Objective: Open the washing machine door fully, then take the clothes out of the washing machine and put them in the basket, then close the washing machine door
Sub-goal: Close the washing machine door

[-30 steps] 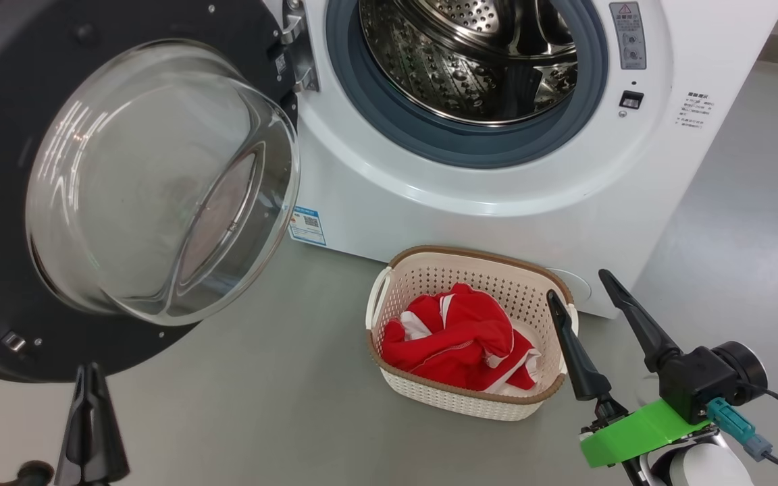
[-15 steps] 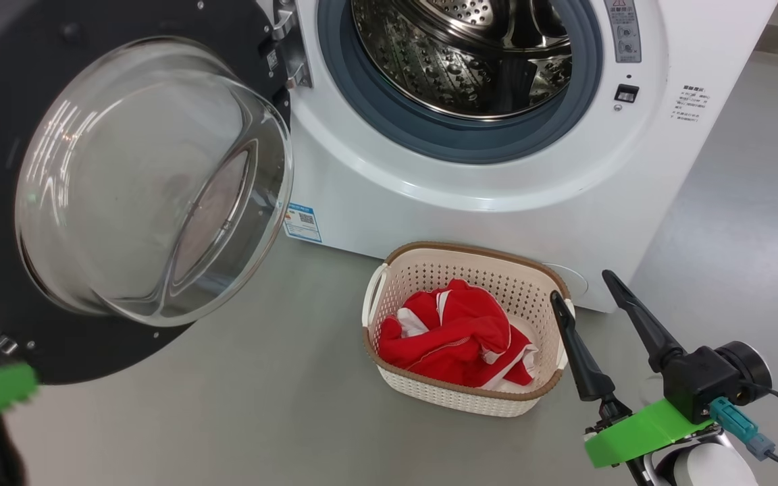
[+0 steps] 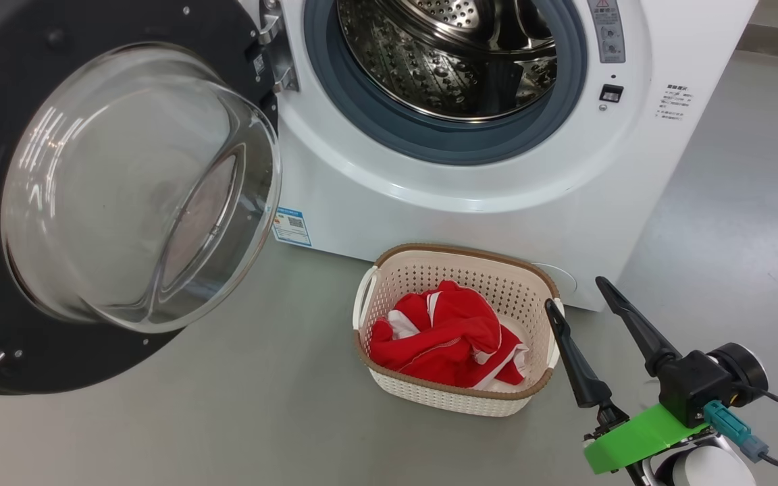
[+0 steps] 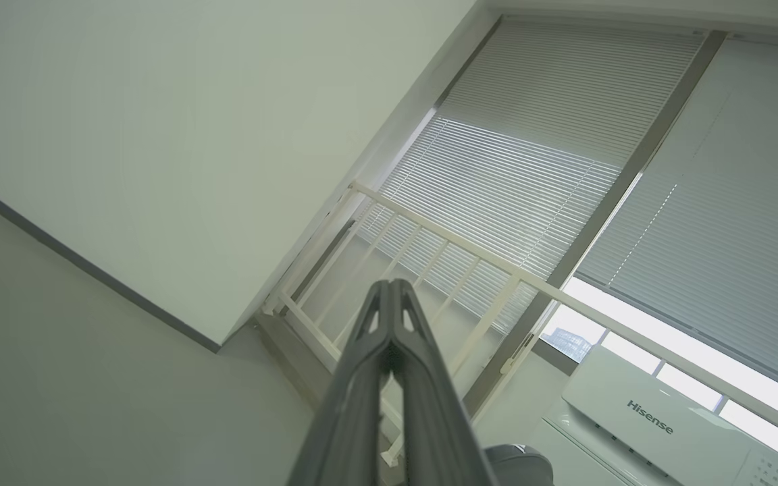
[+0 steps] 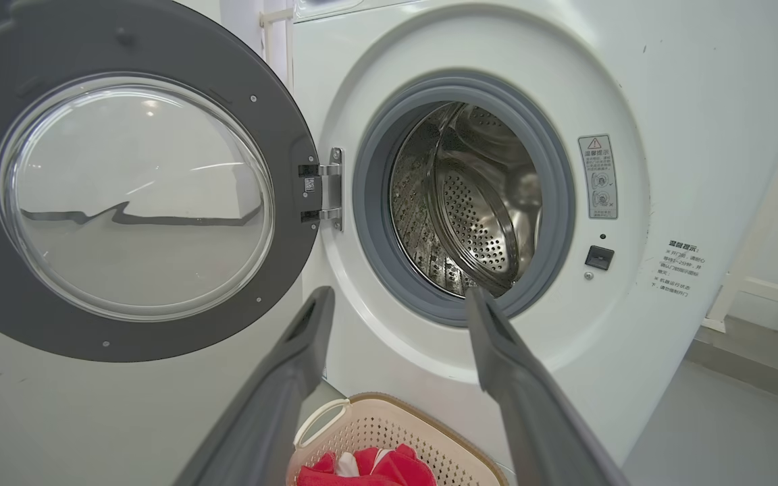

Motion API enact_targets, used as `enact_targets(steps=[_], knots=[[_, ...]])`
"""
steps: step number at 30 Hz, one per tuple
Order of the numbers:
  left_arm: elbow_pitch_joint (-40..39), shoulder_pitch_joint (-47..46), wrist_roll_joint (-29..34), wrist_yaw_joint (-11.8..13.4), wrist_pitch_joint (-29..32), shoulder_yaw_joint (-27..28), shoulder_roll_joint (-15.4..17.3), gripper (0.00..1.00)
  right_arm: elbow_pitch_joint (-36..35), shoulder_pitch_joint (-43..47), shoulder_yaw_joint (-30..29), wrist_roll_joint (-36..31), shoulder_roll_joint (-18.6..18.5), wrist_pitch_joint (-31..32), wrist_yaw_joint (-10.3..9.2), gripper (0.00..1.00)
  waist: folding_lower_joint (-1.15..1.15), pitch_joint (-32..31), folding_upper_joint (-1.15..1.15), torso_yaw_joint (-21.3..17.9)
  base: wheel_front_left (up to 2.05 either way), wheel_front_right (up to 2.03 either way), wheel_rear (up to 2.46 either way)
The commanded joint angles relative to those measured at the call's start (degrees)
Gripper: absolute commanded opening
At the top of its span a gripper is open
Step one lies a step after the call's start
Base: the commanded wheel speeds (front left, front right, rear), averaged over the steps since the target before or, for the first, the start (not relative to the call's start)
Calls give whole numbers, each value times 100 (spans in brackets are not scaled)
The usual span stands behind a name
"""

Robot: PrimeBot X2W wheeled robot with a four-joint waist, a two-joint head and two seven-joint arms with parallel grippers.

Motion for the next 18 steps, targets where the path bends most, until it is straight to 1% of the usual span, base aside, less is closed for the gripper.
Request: enact_targets(steps=[1,5,9,10,14,18], knots=[[118,-360,-309,-45,159,241,275,0,-132,-174,115,45,-58,-36,20,100,0,0,0,-23,0,0,0],[1099,-922,-790,100,741,438,464,0,-147,-155,116,51,-79,-36,20,100,0,12,0,-60,0,0,0],[1970,-1234,-911,394,1192,507,749,0,-150,-146,145,55,-108,-36,20,100,0,41,0,-99,0,0,0],[2338,-1341,-953,489,1433,507,873,0,-153,-152,164,57,-115,-36,20,100,0,55,0,-122,0,0,0],[2895,-1528,-1144,484,1957,530,1030,0,-161,-174,189,54,-123,-36,20,100,0,107,0,-159,0,0,0],[3204,-1683,-1308,297,2405,486,1082,0,-165,-192,218,56,-152,-36,20,100,0,174,0,-171,0,0,0]])
